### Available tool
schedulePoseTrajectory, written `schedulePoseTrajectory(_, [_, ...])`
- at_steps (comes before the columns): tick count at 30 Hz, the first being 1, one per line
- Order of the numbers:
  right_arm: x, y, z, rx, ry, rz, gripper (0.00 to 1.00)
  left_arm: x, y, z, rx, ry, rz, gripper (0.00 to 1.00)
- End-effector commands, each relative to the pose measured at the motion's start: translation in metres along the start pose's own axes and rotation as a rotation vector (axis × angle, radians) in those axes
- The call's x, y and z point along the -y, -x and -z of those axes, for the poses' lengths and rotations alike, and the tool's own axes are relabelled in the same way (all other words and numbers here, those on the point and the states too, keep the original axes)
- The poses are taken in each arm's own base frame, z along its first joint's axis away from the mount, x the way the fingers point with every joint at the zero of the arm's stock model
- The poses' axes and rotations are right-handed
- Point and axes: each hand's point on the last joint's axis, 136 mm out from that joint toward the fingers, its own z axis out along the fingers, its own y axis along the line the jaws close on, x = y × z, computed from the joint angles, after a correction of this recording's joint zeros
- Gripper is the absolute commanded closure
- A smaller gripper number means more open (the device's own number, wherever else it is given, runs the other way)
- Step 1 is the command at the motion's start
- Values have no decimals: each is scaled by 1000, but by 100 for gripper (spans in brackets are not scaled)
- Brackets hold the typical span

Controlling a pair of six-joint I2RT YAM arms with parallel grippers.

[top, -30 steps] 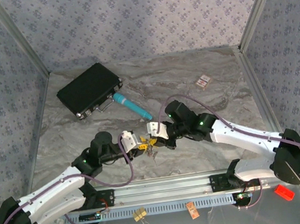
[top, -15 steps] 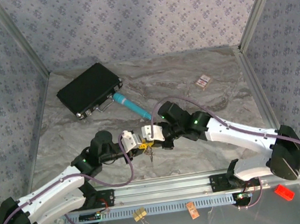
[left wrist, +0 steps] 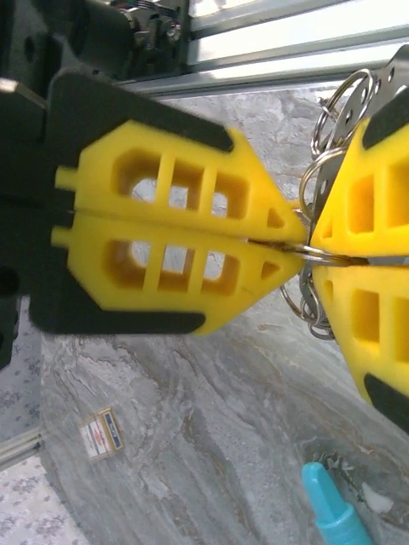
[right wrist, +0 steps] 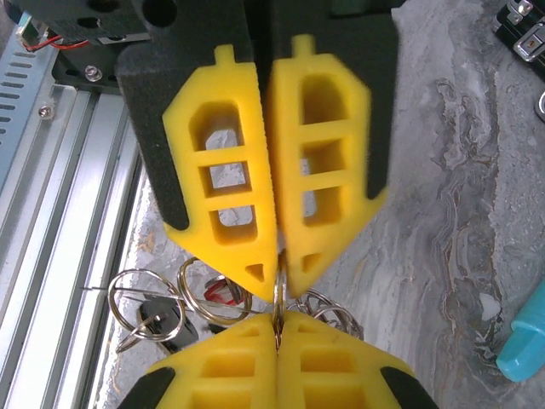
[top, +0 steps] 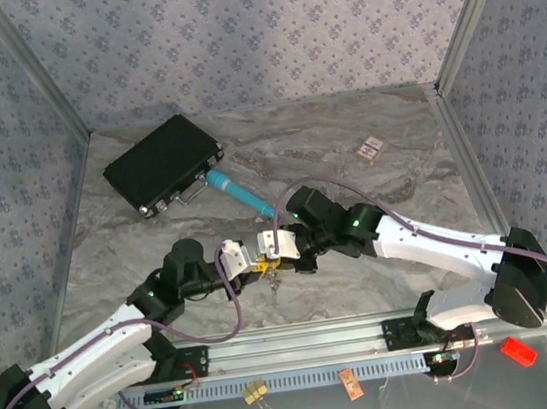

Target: Put the keys on the keyring

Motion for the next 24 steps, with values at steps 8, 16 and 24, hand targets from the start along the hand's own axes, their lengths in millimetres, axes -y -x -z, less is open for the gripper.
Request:
schedulePoseTrajectory(8, [5, 6, 16, 154, -12, -134, 76, 0, 31, 5, 119, -3, -36, 100])
schedulePoseTrajectory(16, [2, -4, 21, 175, -17, -197, 75, 1, 30, 2, 136, -11, -34, 100])
schedulePoseTrajectory(24, [8, 0, 21, 189, -36, -190, 75, 3, 27, 2, 128, -17, -29, 100])
